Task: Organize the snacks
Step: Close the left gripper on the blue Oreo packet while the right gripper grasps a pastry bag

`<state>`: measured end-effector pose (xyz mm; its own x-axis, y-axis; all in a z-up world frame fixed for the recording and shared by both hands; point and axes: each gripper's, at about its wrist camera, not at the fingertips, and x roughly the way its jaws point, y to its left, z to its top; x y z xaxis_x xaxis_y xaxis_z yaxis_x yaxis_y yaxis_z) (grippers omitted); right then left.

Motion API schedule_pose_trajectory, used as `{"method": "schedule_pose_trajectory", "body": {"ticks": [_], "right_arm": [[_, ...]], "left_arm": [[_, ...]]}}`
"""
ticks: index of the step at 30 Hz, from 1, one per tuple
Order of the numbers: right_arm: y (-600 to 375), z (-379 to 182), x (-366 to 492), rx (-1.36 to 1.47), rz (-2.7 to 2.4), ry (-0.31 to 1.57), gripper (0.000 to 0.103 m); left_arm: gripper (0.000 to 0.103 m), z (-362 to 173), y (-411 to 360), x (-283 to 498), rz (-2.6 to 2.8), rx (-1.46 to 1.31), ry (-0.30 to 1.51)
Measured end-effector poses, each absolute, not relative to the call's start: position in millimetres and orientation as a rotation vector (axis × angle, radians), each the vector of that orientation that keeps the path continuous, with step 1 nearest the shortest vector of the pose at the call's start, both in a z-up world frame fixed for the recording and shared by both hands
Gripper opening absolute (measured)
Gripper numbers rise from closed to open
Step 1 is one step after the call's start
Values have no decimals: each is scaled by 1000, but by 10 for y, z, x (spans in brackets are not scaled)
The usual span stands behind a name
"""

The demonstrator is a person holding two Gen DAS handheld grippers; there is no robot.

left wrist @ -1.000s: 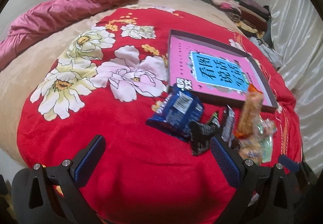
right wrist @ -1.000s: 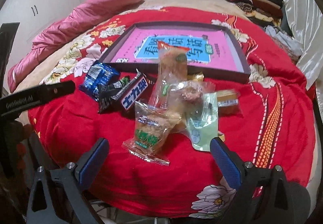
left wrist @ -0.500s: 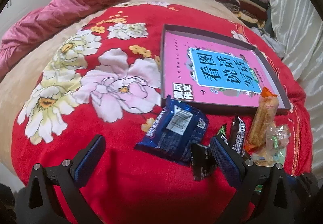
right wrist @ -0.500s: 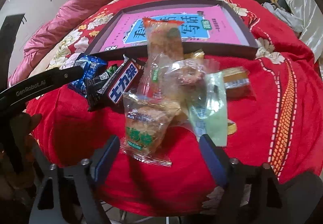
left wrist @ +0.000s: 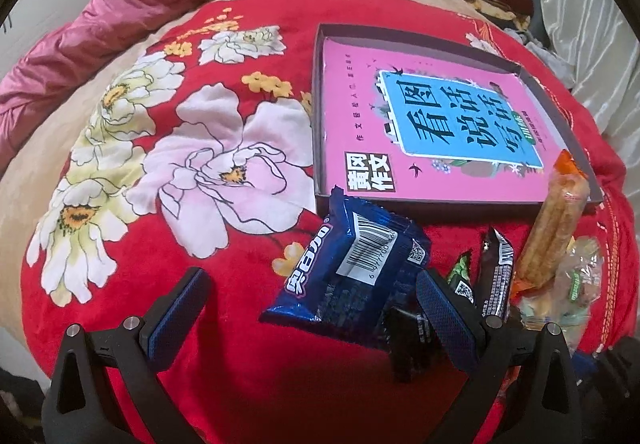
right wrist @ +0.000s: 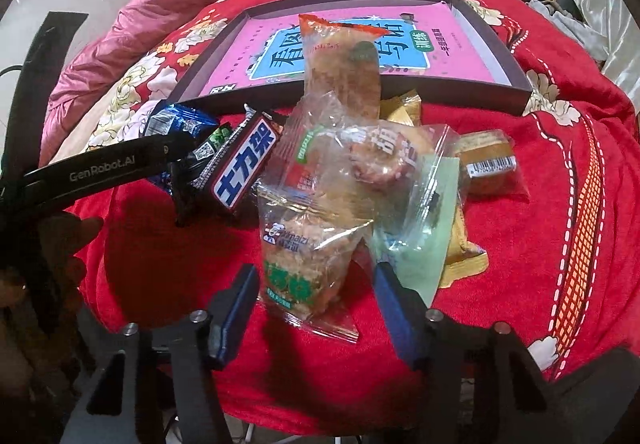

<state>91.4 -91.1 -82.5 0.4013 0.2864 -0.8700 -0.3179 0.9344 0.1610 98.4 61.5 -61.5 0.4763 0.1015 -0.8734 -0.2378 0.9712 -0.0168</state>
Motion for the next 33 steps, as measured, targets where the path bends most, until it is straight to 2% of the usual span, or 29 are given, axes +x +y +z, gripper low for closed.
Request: {"method": "schedule_pose_trajectory", "body": {"ticks": [4,13,18,33], "right_arm": [[-964,-809,915,-2,400,1088,43],[-1082,-704,888,60,420,1057,42],[-1196,-678,872,100,417,1056,42],[-1222,-446,782,110,492,945,41]], "left_arm": [[100,-651,635,993,193,-178,1069],[78,-647,689,940,141,-250,1065],[58,-627,672,930,104,-263,1057],[35,-551,783,791,8,-340,1013]]}}
